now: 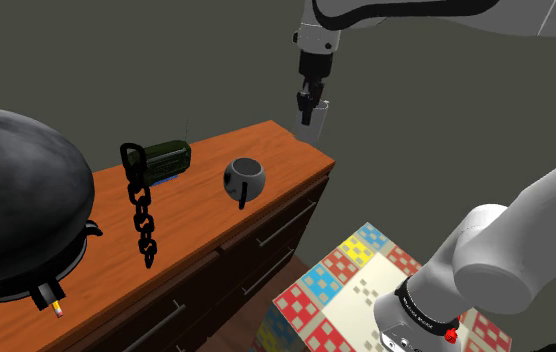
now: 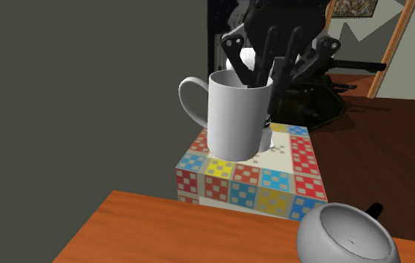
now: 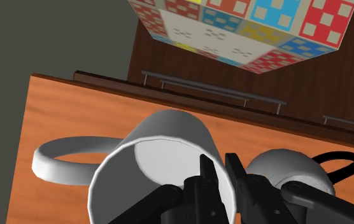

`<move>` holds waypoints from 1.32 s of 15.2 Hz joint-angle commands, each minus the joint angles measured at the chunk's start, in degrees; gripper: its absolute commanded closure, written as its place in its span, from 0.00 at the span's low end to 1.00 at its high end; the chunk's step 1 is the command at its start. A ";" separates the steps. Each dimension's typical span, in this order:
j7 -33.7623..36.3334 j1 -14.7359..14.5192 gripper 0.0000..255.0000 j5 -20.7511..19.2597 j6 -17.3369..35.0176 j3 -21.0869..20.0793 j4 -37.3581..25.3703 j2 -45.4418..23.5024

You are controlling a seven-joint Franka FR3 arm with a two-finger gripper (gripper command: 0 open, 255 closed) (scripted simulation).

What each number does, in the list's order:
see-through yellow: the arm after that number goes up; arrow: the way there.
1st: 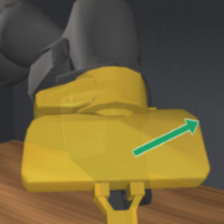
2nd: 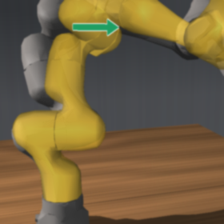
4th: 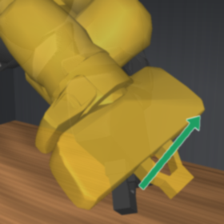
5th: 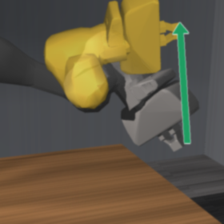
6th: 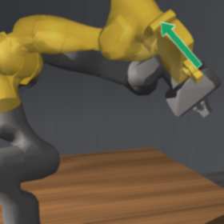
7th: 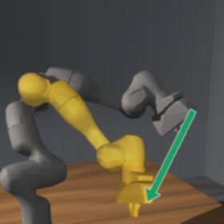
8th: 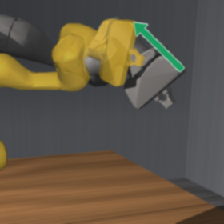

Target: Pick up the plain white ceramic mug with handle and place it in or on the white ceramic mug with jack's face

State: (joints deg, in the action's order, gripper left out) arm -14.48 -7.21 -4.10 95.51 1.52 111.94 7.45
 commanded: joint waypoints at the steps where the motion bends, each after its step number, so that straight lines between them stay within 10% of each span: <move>1: 2.59 -1.24 1.00 0.62 -0.81 -1.51 -1.29 -0.67; 12: 16.06 -7.81 1.00 2.71 -5.52 -8.84 -13.89 -9.13; 20: 16.18 -7.80 1.00 2.69 0.62 -8.82 -7.84 -9.22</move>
State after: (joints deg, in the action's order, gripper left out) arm 1.64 -14.99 -1.38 95.49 -7.28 103.73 -1.53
